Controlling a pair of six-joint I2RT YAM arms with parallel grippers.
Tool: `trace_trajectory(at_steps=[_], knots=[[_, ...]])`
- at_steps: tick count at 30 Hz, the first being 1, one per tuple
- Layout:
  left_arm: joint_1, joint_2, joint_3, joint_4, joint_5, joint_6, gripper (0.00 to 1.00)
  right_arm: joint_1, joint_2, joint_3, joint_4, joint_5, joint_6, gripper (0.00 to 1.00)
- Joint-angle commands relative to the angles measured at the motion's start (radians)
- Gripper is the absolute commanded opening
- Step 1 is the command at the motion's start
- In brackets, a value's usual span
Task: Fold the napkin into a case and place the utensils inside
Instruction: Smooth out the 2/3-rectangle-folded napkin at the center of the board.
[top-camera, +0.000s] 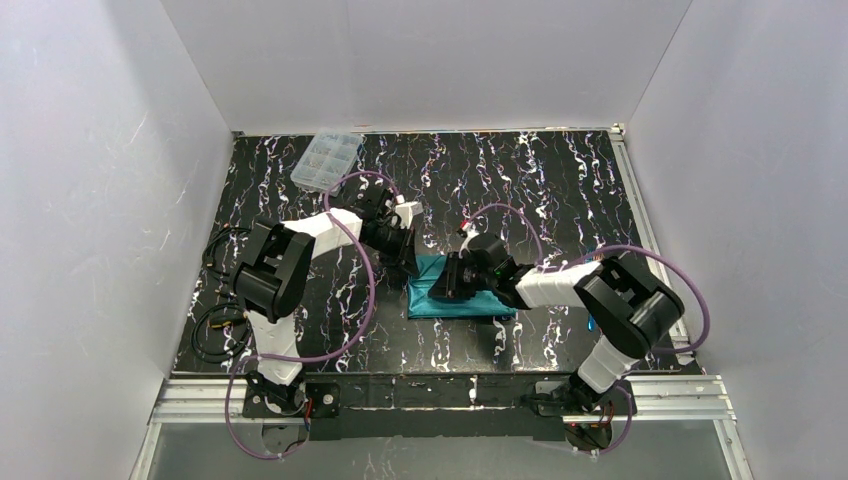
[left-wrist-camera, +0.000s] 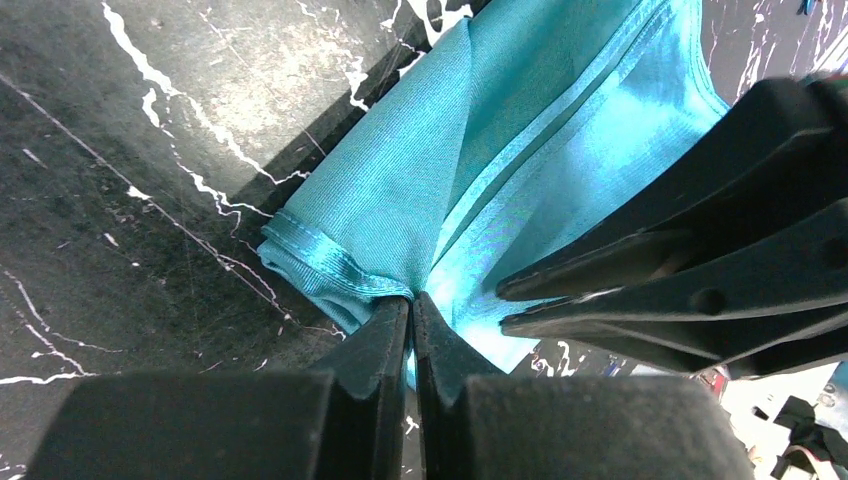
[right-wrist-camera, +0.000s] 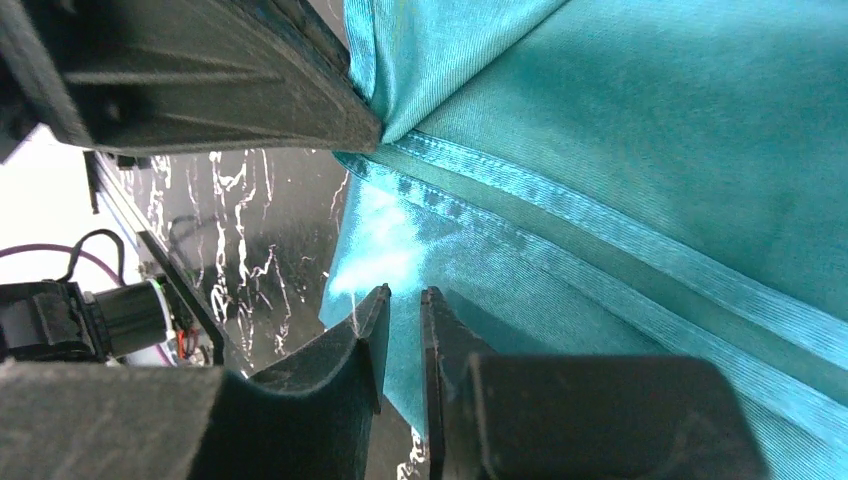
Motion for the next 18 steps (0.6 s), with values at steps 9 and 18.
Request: trace_trajectory(at_steps=[9,18], knots=[[-0.020,-0.010,-0.045,0.043,0.053,0.004,0.05,-0.102,0.012,0.168,-0.020,-0.049,0.085,0.22],[-0.019,-0.009,-0.055,0.010,0.027,0.030,0.05,-0.130,0.193,0.224,0.066,-0.087,0.155,0.17]])
